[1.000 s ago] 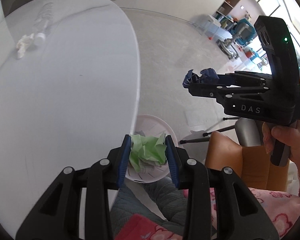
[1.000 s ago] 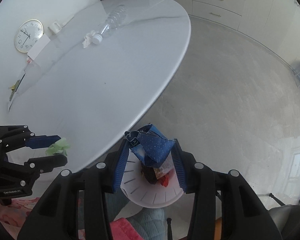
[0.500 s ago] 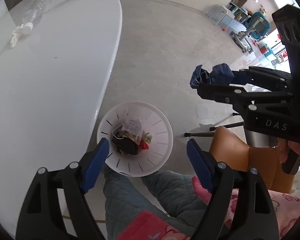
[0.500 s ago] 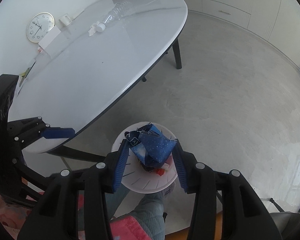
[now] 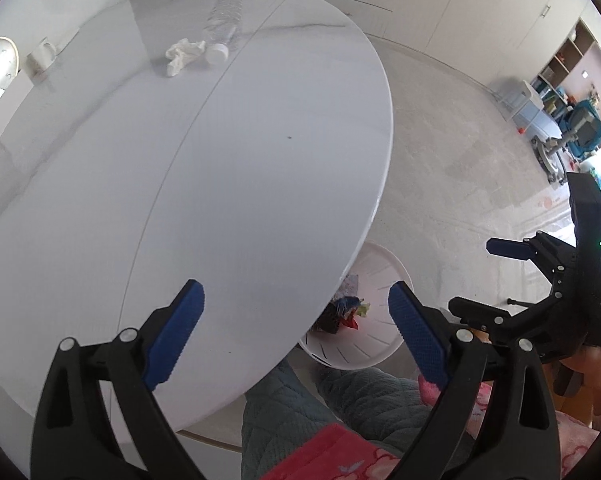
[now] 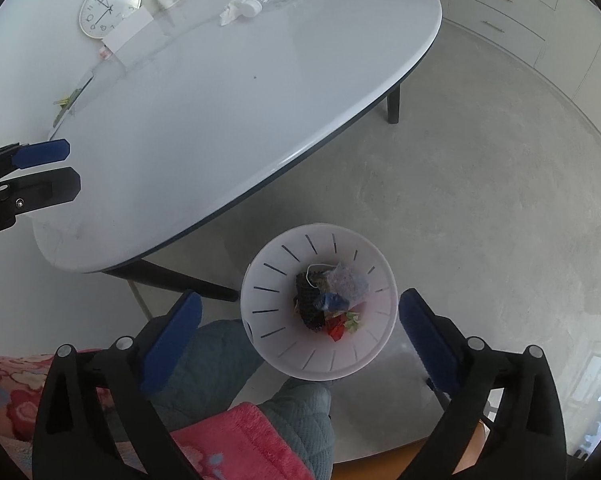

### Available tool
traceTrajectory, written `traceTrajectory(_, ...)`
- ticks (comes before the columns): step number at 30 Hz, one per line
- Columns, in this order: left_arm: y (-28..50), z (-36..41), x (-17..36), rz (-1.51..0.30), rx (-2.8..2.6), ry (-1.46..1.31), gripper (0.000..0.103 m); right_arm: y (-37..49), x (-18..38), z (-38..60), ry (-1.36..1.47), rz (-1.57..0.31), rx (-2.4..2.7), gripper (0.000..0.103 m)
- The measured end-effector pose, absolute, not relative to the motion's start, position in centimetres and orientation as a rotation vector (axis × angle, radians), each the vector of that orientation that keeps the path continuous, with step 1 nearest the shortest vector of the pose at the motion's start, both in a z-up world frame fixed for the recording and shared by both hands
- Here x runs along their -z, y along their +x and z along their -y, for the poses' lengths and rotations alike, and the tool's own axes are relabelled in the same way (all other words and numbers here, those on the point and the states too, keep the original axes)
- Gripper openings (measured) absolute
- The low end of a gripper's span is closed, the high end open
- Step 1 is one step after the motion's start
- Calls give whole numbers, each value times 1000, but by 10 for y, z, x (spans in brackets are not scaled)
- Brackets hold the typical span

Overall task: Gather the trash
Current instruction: 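Move both tools back over the table toward the white tissue and bottle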

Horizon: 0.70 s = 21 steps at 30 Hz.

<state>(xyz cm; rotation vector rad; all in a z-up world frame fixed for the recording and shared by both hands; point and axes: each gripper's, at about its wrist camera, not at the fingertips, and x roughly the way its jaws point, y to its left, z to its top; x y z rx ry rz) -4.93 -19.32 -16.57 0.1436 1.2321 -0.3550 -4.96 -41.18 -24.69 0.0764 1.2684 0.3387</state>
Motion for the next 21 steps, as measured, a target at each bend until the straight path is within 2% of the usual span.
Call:
traceTrajectory(5,-32,163,154,-1177,317,115,95,-34,225,409,71,-1220,-328,101)
traceTrajectory(11,11,143,143,-1133,298,115,95,4,197,393,77,-1158,-305,101)
traceTrajectory(21,126,111,149,-1078,324,131,95,108,171,354,114,-1079,-219,101)
